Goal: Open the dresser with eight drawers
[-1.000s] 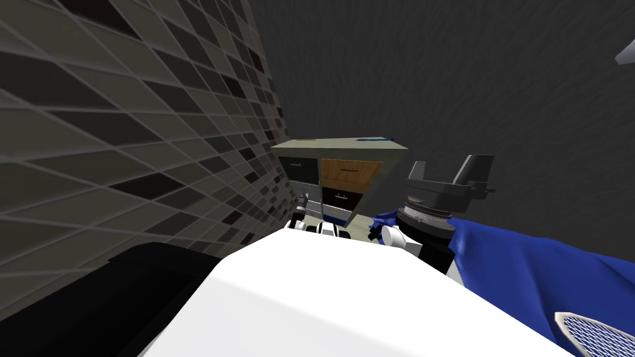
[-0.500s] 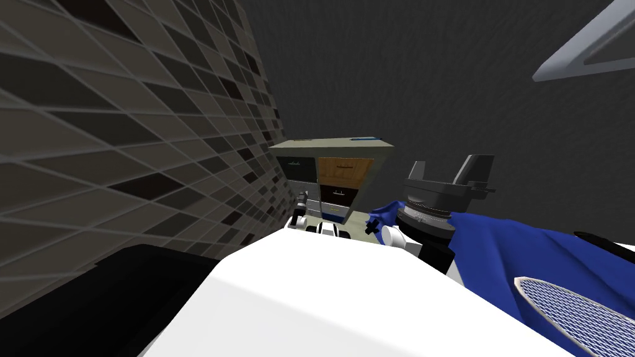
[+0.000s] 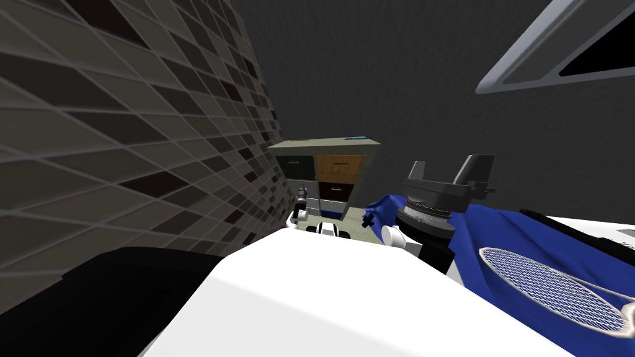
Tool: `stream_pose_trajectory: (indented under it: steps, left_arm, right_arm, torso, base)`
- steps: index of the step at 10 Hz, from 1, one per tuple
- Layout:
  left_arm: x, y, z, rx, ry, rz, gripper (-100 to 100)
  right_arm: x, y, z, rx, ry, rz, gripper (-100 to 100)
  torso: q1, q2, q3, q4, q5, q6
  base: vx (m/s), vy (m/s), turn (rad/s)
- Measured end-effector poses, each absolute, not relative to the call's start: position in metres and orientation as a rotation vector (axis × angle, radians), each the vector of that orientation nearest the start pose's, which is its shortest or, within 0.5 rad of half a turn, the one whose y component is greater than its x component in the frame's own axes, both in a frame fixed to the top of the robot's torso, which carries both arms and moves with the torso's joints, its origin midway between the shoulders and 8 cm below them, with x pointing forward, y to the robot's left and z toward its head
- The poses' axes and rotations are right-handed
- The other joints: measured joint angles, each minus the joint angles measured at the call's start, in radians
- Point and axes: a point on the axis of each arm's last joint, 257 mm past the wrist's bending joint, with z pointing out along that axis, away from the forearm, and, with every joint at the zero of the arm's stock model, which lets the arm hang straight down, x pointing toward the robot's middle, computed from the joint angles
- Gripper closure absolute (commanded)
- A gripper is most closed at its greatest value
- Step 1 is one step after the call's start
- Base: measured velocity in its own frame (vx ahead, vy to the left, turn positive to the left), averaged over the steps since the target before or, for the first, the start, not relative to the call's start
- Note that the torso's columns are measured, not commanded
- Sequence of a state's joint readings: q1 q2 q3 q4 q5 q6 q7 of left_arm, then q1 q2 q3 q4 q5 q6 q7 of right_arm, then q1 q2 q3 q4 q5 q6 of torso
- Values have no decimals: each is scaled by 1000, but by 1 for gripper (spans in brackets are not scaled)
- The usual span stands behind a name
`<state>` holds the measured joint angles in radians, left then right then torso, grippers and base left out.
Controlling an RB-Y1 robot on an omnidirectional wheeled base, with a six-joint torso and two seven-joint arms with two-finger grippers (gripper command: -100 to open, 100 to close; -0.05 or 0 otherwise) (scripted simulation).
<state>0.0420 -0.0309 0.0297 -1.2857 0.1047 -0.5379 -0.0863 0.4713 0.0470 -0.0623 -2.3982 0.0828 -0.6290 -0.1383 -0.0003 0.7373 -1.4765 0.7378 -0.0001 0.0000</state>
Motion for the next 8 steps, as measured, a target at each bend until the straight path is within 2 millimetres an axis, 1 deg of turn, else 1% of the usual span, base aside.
stream_pose_trajectory:
  steps: [1,2,3,4,8]
  left_arm:
    - [510,251,-254,-1131,955,-1242,-100]
    - [511,251,-254,-1132,955,-1240,100]
    - [504,249,-255,-1125,964,-1246,100]
    - [496,245,-260,-1125,982,-1251,100]
    - [468,229,-260,-1090,1010,-1301,100]
  right_arm:
    - [290,-275,103,445,416,1378,0]
    - [290,-275,103,445,416,1378,0]
    - [290,-275,103,445,416,1378,0]
    - [290,-275,103,445,416,1378,0]
    - [290,-275,103,445,416,1378,0]
  torso:
    - [0,1,0,0,0,0]
    - [0,-1,0,0,0,0]
    - [0,-3,-2,-1,0,-1]
    - [-2,-2,-2,2,-2,-1]
    - [0,1,1,-1,1,1]
  base:
    - [-31,10,-31]
    - [32,-4,236]
    - [74,-30,190]
    - [107,-32,130]
    - [89,-29,154]
